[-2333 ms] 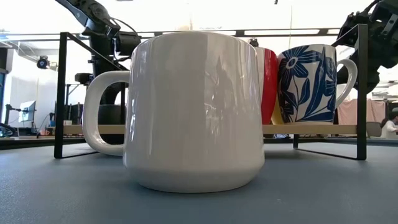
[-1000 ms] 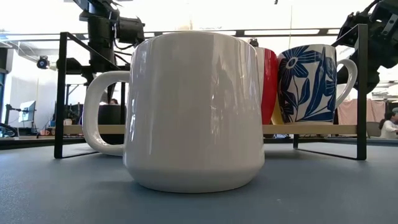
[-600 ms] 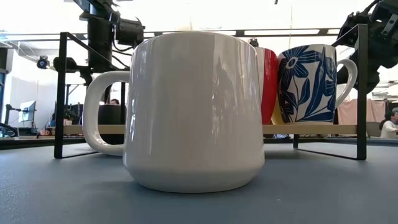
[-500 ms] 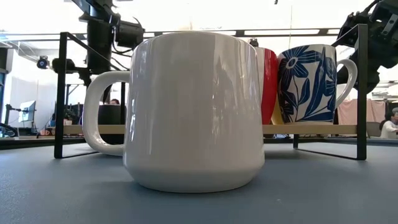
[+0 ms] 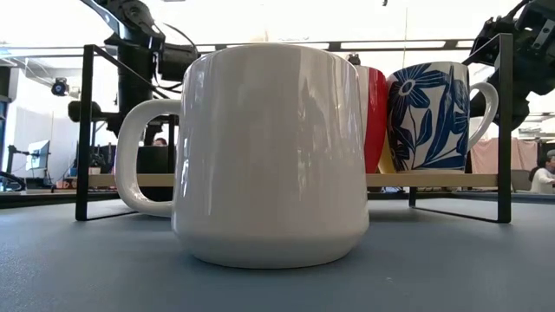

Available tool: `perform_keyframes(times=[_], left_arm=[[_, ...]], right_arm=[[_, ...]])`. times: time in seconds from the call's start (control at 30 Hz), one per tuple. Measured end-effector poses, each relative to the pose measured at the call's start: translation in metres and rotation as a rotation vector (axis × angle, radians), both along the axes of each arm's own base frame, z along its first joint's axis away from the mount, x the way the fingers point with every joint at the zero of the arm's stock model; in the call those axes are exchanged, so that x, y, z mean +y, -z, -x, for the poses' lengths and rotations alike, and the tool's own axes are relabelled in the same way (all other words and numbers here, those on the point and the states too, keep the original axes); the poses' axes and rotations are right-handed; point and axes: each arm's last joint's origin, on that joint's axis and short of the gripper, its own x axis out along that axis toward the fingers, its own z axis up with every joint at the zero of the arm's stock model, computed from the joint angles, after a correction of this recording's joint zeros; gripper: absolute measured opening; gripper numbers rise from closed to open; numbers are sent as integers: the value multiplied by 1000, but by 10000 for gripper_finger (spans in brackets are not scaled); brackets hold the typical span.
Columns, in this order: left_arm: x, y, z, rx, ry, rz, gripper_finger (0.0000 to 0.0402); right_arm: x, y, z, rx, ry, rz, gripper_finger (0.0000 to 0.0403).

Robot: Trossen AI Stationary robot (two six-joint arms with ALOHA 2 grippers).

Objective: Place coffee mugs
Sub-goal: Put the black mug on the shelf

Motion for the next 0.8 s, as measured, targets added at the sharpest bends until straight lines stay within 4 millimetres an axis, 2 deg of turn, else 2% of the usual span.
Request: perform_keyframes(times=[0.23, 0.47, 0.8], left_arm=[[16, -3, 6, 84, 173, -50, 11], [41, -13, 1, 83, 347, -133, 10], [65, -45, -16, 112, 622, -203, 9]], right_arm=[[0, 0, 0, 0, 0, 0, 59], [0, 0, 0, 0, 0, 0, 59], [0, 0, 0, 0, 0, 0, 59]])
